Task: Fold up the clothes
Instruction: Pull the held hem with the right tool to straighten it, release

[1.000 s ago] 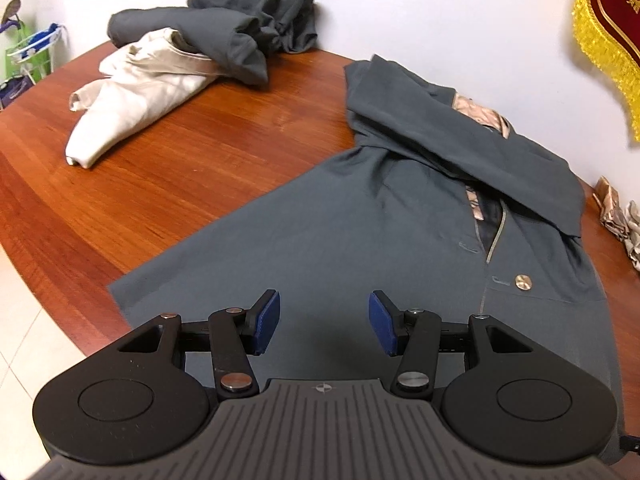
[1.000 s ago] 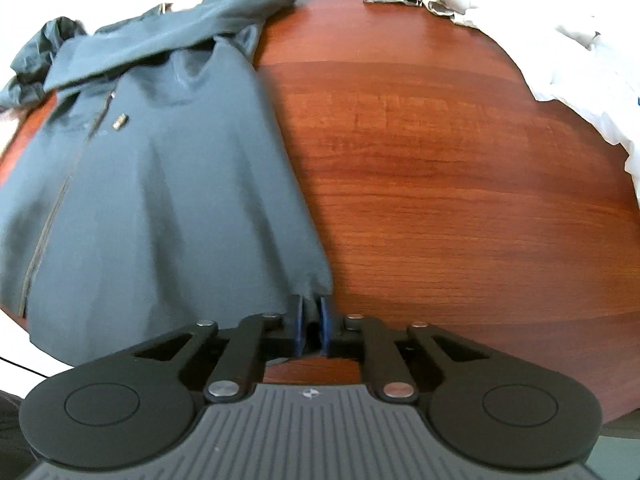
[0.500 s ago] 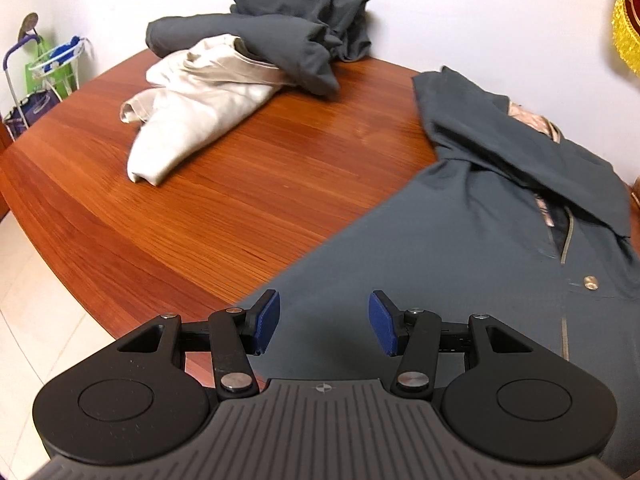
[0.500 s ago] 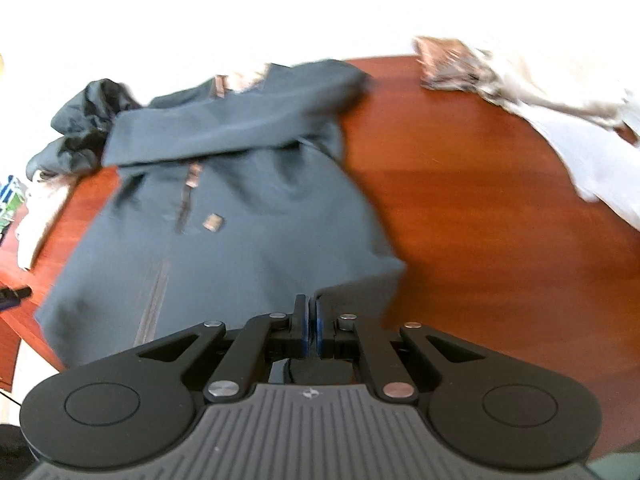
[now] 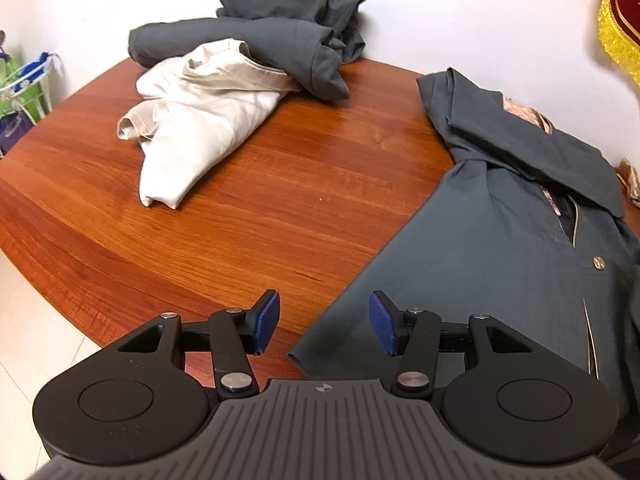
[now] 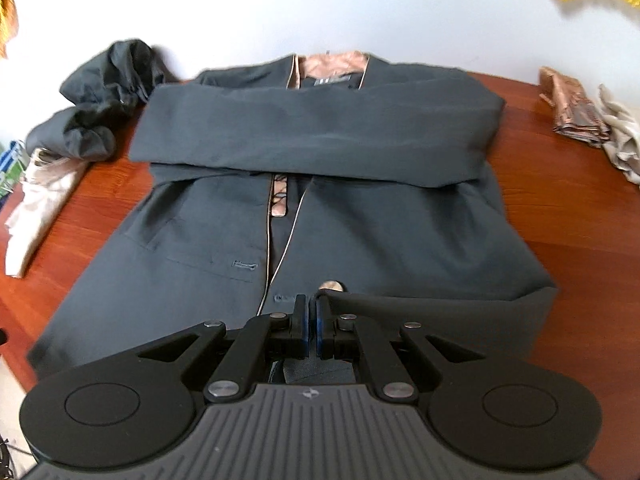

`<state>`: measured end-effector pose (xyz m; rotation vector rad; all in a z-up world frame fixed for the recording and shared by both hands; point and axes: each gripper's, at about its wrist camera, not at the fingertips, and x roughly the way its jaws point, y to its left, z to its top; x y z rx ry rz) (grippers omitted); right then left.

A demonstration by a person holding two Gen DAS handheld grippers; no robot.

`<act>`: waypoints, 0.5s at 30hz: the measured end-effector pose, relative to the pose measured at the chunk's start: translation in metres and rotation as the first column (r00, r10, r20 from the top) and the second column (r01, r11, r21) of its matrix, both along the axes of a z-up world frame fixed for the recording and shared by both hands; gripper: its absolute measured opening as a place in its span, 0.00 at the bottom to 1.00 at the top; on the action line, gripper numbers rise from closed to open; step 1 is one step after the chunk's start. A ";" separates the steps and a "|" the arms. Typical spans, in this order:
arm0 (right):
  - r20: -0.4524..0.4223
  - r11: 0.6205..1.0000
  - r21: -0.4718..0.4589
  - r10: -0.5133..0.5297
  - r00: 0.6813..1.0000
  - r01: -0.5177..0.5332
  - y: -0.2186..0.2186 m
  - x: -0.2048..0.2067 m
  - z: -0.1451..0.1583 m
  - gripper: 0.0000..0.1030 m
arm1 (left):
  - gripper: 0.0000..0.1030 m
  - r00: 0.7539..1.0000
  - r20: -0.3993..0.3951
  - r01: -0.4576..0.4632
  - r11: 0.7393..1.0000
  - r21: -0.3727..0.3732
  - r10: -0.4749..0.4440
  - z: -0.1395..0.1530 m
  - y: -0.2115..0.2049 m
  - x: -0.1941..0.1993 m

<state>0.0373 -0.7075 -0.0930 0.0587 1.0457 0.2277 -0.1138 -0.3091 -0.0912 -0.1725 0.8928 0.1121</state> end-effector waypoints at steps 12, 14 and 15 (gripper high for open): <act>0.011 0.998 -0.053 0.019 1.000 -0.019 -0.006 -0.019 0.020 0.47 | 0.51 0.998 -0.024 0.057 0.998 -0.021 -0.058 -0.012 0.016 0.004; 0.007 0.997 -0.078 0.012 1.000 -0.012 -0.016 -0.031 0.025 0.47 | 0.51 0.998 -0.028 0.063 0.998 -0.027 -0.064 -0.013 0.018 0.007; 0.004 0.996 -0.087 0.010 1.000 -0.009 -0.022 -0.038 0.026 0.47 | 0.51 0.997 -0.029 0.070 0.997 -0.030 -0.070 -0.014 0.018 0.009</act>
